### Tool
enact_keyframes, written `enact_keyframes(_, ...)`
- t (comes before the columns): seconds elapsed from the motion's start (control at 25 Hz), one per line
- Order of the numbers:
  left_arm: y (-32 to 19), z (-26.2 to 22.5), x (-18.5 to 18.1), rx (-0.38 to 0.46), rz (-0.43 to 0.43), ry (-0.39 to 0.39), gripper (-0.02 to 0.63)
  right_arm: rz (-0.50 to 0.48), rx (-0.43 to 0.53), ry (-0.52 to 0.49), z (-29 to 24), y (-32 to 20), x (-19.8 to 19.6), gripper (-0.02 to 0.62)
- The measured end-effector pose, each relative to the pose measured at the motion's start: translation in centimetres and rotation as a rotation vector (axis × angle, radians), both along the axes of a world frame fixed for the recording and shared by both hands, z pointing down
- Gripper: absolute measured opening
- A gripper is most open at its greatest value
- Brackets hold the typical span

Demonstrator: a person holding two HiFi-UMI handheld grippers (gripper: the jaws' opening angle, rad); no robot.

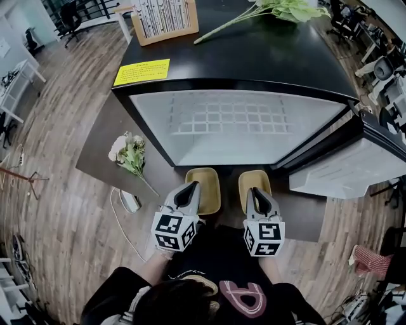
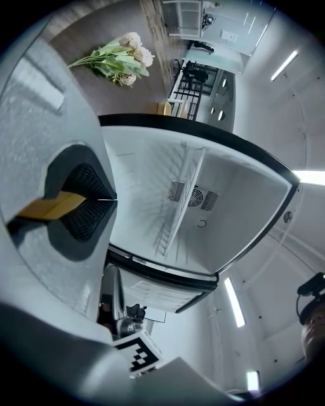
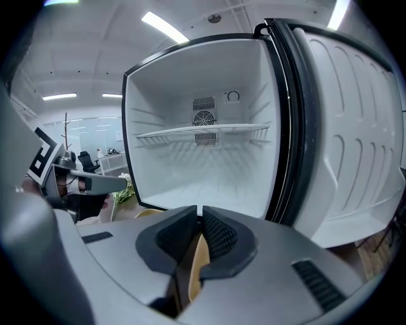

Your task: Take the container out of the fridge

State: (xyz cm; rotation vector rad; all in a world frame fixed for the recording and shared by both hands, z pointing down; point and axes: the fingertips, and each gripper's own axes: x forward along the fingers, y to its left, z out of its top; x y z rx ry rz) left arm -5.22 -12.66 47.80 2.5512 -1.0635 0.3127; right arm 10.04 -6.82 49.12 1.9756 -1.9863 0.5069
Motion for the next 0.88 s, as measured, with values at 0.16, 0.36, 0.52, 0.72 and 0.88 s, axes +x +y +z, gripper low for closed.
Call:
enact_keyframes(0.16,0.4,0.3,0.5,-0.007,0.017,0.000,0.012,0.015,0.009,-0.003,-0.1,-0.4,0.1,0.009)
enact_keyframes(0.36,0.1,0.1,0.4,-0.002,0.008,0.004,0.012,0.012,0.008,-0.008,-0.1,-0.8,0.2,0.009)
enact_keyframes(0.52,-0.2,0.2,-0.1,-0.002,-0.013,-0.002,0.012,0.008,0.006,0.013,0.1,-0.9,0.2,0.008)
enact_keyframes(0.72,-0.4,0.3,-0.3,-0.005,-0.019,-0.006,0.012,0.002,-0.009,0.032,0.4,-1.2,0.0,0.008)
enact_keyframes(0.88,-0.4,0.8,0.0,-0.026,-0.011,-0.011,0.012,-0.004,-0.021,0.047,0.7,-1.3,0.1,0.007)
